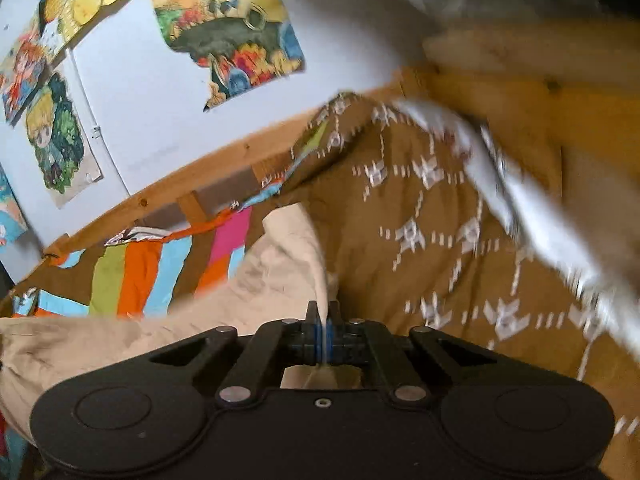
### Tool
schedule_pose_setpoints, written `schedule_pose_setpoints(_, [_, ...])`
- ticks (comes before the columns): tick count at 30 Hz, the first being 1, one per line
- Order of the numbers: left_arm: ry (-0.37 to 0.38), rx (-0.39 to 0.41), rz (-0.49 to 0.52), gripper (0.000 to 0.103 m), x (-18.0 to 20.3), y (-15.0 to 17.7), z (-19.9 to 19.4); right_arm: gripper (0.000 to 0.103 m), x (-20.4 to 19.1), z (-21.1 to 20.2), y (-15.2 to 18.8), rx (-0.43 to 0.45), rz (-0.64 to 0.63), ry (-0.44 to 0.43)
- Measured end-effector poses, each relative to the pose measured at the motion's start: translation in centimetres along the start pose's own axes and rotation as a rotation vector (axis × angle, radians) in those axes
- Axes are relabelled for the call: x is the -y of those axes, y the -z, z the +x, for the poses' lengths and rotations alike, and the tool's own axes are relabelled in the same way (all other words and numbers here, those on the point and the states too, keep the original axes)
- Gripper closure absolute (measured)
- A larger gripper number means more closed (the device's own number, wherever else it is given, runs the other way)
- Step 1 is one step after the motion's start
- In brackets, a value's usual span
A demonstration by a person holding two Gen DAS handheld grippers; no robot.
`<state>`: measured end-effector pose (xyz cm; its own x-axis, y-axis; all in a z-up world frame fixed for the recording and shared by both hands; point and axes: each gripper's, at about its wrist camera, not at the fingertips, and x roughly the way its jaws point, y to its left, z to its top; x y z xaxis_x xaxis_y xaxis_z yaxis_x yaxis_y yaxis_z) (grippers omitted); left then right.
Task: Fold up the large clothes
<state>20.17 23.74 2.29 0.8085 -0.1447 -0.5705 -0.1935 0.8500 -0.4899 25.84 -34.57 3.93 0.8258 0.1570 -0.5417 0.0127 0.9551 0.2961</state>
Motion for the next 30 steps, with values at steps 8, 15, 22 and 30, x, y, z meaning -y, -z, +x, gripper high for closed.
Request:
schedule_pose_setpoints(8, [-0.100, -0.114, -0.075, 0.102, -2.7, 0.7, 8.1, 0.101, 1.1, 7.2, 2.1, -0.165, -0.029, 0.130])
schedule_pose_setpoints(15, [0.024, -0.079, -0.081, 0.029, -4.0, 1.8, 5.5, 0.055, 3.7, 2.7, 3.4, -0.120, 0.084, -0.029])
schedule_pose_setpoints(22, [0.107, -0.206, -0.016, 0.049, -3.4, 6.6, 3.1, 0.047, 5.0, -2.3, 7.8, -0.111, 0.111, -0.116])
schedule_pose_setpoints(30, [0.058, -0.195, 0.038, 0.098, -1.2, 7.2, 2.6, 0.102, 2.6, -1.0, 7.8, -0.053, 0.073, -0.064])
